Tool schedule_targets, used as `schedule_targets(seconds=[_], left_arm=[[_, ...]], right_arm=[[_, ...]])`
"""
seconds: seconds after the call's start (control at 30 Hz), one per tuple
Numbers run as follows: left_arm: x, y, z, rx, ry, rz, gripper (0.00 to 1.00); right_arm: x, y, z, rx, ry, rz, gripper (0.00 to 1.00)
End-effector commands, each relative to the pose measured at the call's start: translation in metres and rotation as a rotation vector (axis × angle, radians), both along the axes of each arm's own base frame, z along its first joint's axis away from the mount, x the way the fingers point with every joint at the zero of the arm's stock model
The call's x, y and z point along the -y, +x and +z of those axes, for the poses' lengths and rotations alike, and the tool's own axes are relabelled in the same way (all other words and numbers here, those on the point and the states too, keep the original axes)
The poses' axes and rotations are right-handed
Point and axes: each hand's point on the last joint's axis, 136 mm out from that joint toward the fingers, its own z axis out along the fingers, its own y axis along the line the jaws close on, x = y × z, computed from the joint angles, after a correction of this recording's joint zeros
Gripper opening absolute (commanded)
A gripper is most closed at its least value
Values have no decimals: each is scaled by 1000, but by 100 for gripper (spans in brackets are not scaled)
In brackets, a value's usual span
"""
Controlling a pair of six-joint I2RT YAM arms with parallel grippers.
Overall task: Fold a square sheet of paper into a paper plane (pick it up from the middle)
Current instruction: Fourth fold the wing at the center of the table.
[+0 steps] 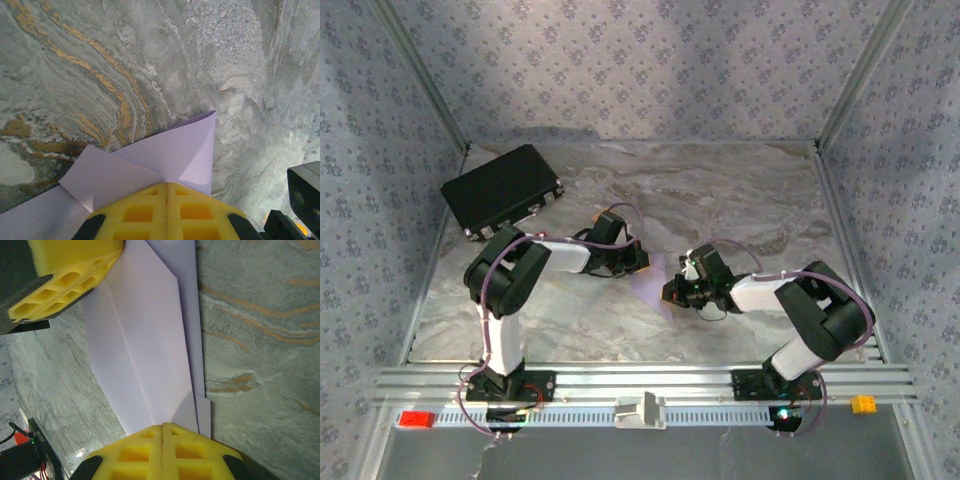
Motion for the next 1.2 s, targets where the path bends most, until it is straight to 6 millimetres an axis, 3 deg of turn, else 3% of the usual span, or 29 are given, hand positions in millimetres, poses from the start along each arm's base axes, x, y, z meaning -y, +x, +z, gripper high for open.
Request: schedule_targets(seconds=[0.0, 0.13, 0.23, 0.47, 0.73, 1.17], left_arm=[[-5, 3, 9, 25, 16, 16, 7], [4, 2, 33, 80, -26, -9, 9], [12, -4, 39, 85, -60, -33, 8], [10, -6, 12, 23, -30, -16, 5], [-10, 10, -10, 3, 11, 22, 4], [-44, 47, -15, 6, 68, 87, 3]], right_arm=[[25, -27, -35, -129, -118, -27, 0], [27, -26, -36, -131, -131, -36, 0], [29, -26, -36, -132, -136, -41, 0], [30, -26, -37, -135, -142, -45, 0], [34, -31, -40, -144, -149, -43, 0], [36, -35, -41, -148, -150, -23, 0]])
